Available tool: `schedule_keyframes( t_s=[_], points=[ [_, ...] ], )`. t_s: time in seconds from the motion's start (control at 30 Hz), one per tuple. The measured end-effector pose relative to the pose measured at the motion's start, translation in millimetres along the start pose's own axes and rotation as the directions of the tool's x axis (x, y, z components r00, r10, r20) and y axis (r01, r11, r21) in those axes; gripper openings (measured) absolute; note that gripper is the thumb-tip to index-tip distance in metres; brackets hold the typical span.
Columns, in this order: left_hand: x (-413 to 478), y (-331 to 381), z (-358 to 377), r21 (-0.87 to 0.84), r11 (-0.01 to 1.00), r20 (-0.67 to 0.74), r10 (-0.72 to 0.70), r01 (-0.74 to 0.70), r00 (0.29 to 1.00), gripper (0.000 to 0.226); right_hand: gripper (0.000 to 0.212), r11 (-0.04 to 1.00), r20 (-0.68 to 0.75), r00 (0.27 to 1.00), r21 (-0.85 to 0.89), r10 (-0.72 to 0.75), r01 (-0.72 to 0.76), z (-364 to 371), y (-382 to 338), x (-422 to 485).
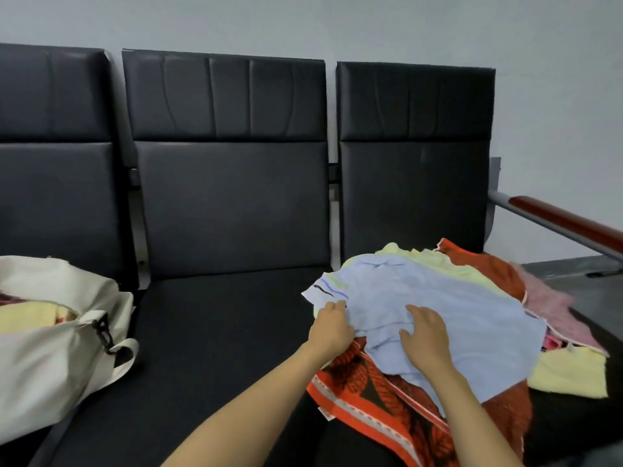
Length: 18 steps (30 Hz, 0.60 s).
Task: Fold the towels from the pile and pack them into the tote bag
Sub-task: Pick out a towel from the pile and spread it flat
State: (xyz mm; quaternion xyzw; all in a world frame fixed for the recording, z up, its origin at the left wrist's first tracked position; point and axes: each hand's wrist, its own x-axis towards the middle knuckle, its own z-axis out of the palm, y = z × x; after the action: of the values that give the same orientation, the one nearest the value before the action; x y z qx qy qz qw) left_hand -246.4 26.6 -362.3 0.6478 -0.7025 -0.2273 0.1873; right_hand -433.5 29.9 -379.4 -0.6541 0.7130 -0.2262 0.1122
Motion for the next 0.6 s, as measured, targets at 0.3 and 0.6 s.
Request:
schedule_keyframes(
  t_s=[0.3,0.6],
  points=[
    [6.7,2.3,8.3,-0.455,0.886,-0.232,-0.022,-0.088,0.973,0.014,0.062,0.984,0.012,0.999,-0.174,0.044,-0.041,11.1,-3.5,4.3],
    [-23.8,-15.8,-60.4,-0.764,0.629,-0.279,-0.121,-0.144,0.953,0.015,0.04,0.963,-0.018,0.994,-0.248,0.103,-0.105,13.1,-18.7,0.1]
  ],
)
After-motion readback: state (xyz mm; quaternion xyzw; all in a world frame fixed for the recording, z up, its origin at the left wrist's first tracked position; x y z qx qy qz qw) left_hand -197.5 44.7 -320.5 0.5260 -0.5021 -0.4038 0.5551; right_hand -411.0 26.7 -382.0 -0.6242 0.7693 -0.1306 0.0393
